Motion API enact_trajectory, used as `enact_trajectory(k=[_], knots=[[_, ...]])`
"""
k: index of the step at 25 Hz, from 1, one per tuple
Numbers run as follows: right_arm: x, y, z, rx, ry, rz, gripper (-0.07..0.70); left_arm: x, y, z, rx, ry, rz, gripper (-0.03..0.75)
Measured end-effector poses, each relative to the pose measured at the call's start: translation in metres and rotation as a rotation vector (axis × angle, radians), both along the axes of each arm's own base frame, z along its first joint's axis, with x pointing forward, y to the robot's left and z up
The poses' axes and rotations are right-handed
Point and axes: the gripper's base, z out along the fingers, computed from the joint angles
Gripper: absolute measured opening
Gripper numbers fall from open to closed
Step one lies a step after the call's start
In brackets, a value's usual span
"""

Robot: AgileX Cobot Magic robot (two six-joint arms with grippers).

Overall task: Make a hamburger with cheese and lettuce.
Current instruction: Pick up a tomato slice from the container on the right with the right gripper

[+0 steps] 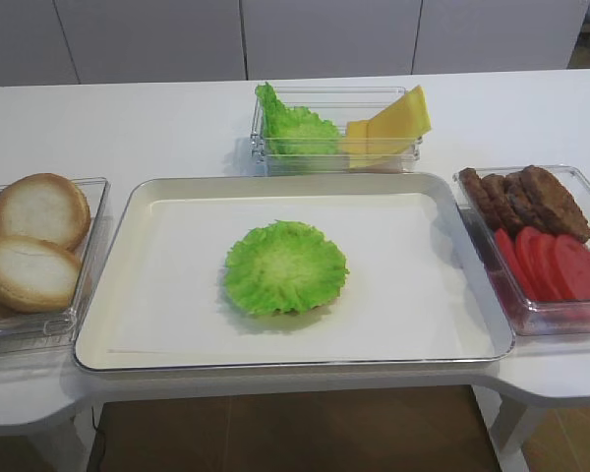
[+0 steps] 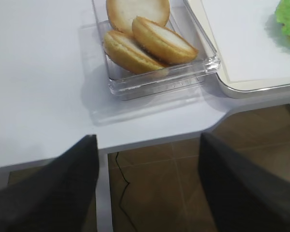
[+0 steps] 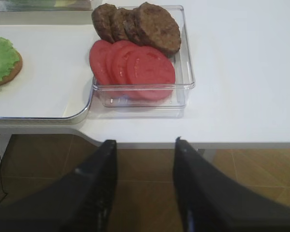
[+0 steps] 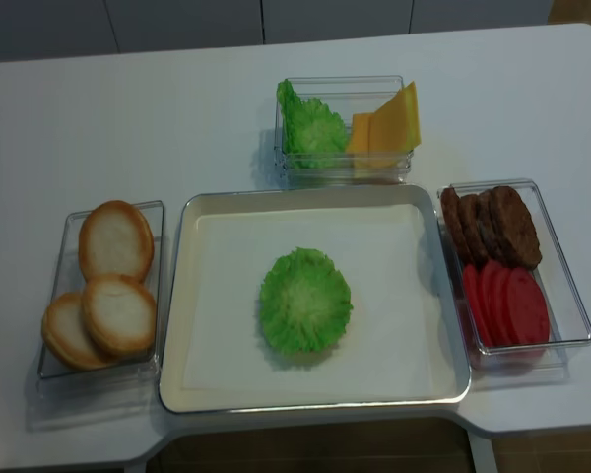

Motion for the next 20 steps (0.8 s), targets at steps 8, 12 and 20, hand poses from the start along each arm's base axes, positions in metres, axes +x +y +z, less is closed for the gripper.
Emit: enact_trajectory(k=[8, 12, 20], knots=[[0.0, 0.0, 0.0, 0.0, 0.0, 0.0, 0.283, 0.0, 0.0, 0.0, 0.0, 0.0, 0.0, 0.478], [0.0, 0.0, 0.0, 0.0, 0.0, 0.0, 0.283, 0.0, 0.0, 0.0, 0.0, 0.0, 0.0, 0.478], [0.0, 0.0, 0.0, 0.0, 0.0, 0.0, 0.28, 0.0, 0.0, 0.0, 0.0, 0.0, 0.0, 0.478]])
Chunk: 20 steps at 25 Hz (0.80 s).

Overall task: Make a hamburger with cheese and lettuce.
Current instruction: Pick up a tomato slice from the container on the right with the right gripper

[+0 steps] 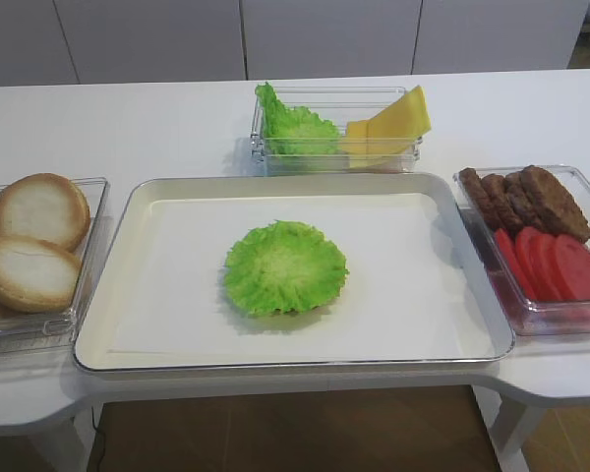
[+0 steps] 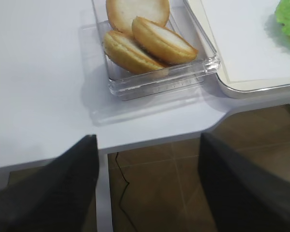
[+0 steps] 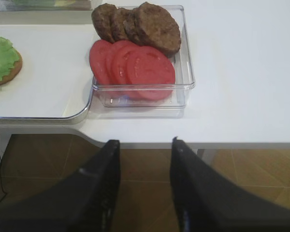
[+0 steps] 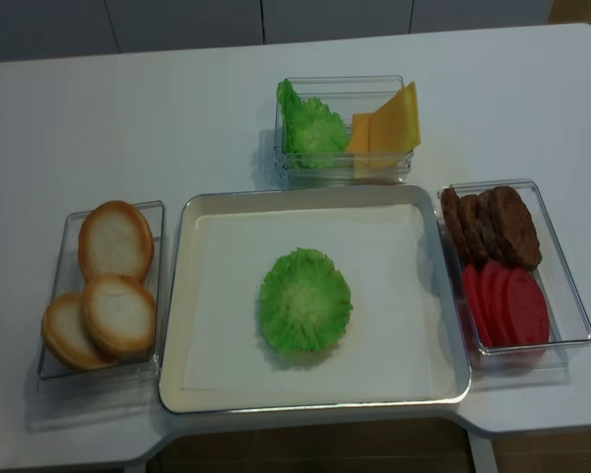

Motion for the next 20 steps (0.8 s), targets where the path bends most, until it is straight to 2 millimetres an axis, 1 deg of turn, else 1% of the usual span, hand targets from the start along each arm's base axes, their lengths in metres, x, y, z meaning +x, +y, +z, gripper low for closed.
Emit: enact_trajectory(k=[16, 18, 20], knots=[[0.0, 0.0, 0.0, -0.002, 0.0, 0.001, 0.271, 0.0, 0.0, 0.0, 0.0, 0.0, 0.0, 0.478], [0.0, 0.0002, 0.0, 0.0, 0.0, 0.002, 0.283, 0.0, 0.0, 0.0, 0.0, 0.0, 0.0, 0.478], [0.0002, 0.0015, 0.0007, 0.014, -0.007, 0.01, 0.333, 0.0, 0.0, 0.0, 0.0, 0.0, 0.0, 0.478]])
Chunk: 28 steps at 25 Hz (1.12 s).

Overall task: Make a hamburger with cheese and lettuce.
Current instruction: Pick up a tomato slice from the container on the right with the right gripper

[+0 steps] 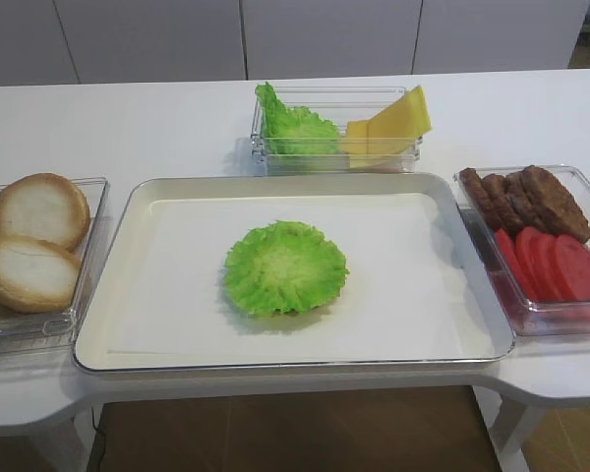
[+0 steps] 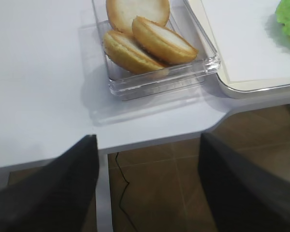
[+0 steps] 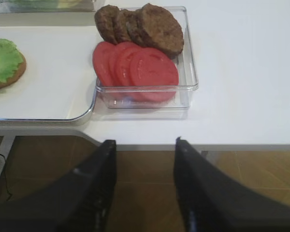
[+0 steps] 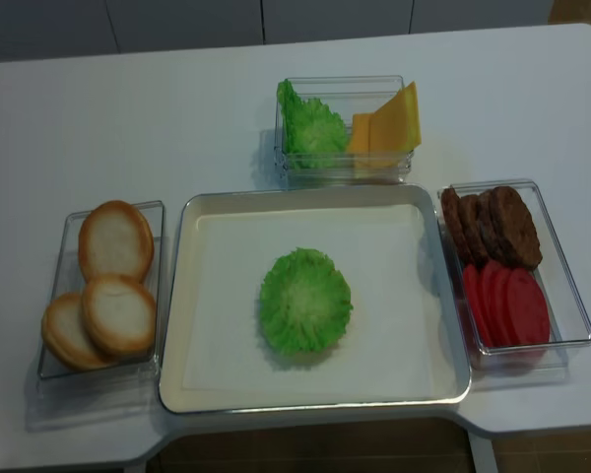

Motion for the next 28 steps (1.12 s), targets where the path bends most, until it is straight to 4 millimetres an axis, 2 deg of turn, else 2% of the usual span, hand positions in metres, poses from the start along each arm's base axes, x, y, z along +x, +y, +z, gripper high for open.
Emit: enact_trajectory(k=[4, 8, 12, 19, 22, 25, 28], knots=[[0.0, 0.003, 0.006, 0.041, -0.046, 0.02, 0.459, 0.0, 0.0, 0.0, 0.0, 0.0, 0.0, 0.478], [-0.001, 0.004, 0.025, 0.056, -0.133, 0.018, 0.475, 0.0, 0.0, 0.0, 0.0, 0.0, 0.0, 0.478], [0.017, 0.006, 0.043, 0.106, -0.081, 0.016, 0.477, 0.0, 0.0, 0.0, 0.0, 0.0, 0.0, 0.478], [0.071, 0.008, 0.08, 0.151, -0.07, 0.006, 0.471, 0.0, 0.0, 0.0, 0.0, 0.0, 0.0, 0.478], [0.1, 0.01, 0.092, 0.162, -0.014, 0.022, 0.456, 0.0, 0.0, 0.0, 0.0, 0.0, 0.0, 0.478], [0.129, 0.014, 0.096, 0.182, 0.068, 0.051, 0.451, 0.0, 0.0, 0.0, 0.0, 0.0, 0.0, 0.478], [0.155, 0.016, 0.09, 0.194, 0.172, 0.06, 0.449, 0.0, 0.0, 0.0, 0.0, 0.0, 0.0, 0.478]])
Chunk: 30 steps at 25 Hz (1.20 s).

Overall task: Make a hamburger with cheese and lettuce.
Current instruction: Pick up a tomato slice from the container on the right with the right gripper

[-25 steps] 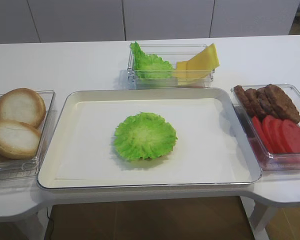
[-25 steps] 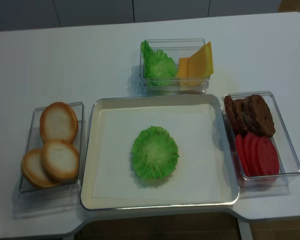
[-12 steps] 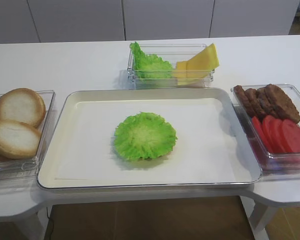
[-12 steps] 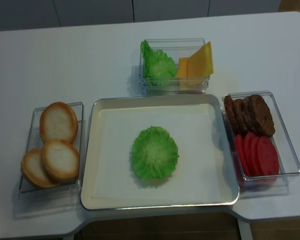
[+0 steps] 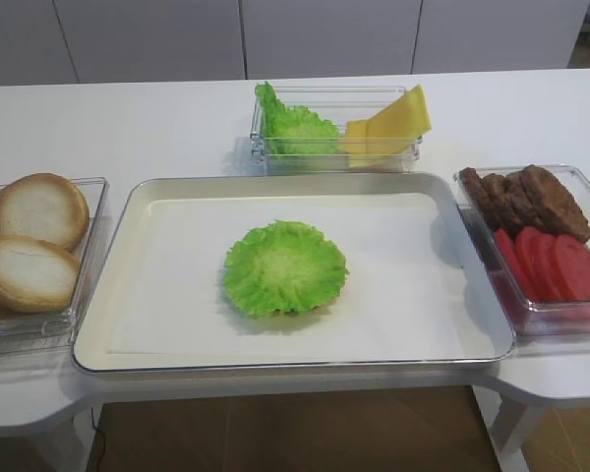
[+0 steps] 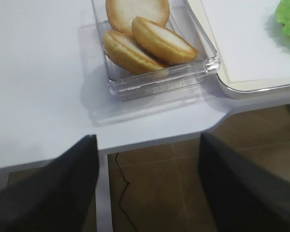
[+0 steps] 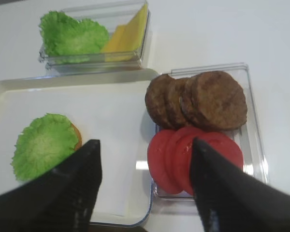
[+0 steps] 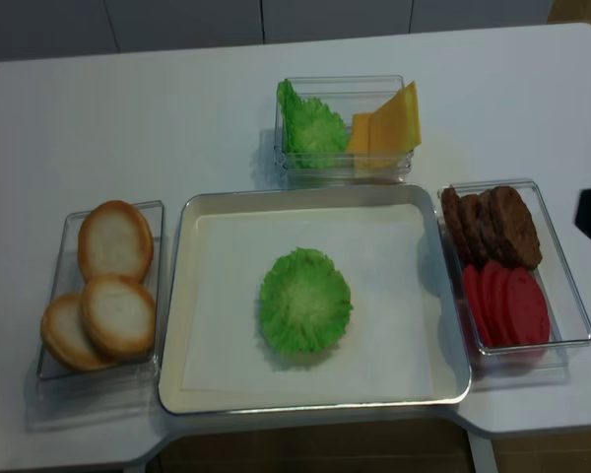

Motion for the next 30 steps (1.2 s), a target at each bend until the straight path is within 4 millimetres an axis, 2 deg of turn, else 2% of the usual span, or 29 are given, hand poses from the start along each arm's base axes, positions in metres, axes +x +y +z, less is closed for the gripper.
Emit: enact_trajectory(k=[6, 11, 24, 30], knots=[[0.037, 0.003, -0.016, -0.001, 0.142, 0.019, 0.448, 0.0, 0.0, 0.0, 0.0, 0.0, 0.0, 0.478], [0.054, 0.021, -0.034, -0.026, 0.247, 0.072, 0.448, 0.0, 0.0, 0.0, 0.0, 0.0, 0.0, 0.478], [0.101, 0.074, -0.076, -0.308, 0.499, 0.11, 0.447, 0.0, 0.0, 0.0, 0.0, 0.0, 0.0, 0.478], [0.115, 0.088, -0.101, -0.445, 0.6, 0.135, 0.436, 0.0, 0.0, 0.0, 0.0, 0.0, 0.0, 0.478]])
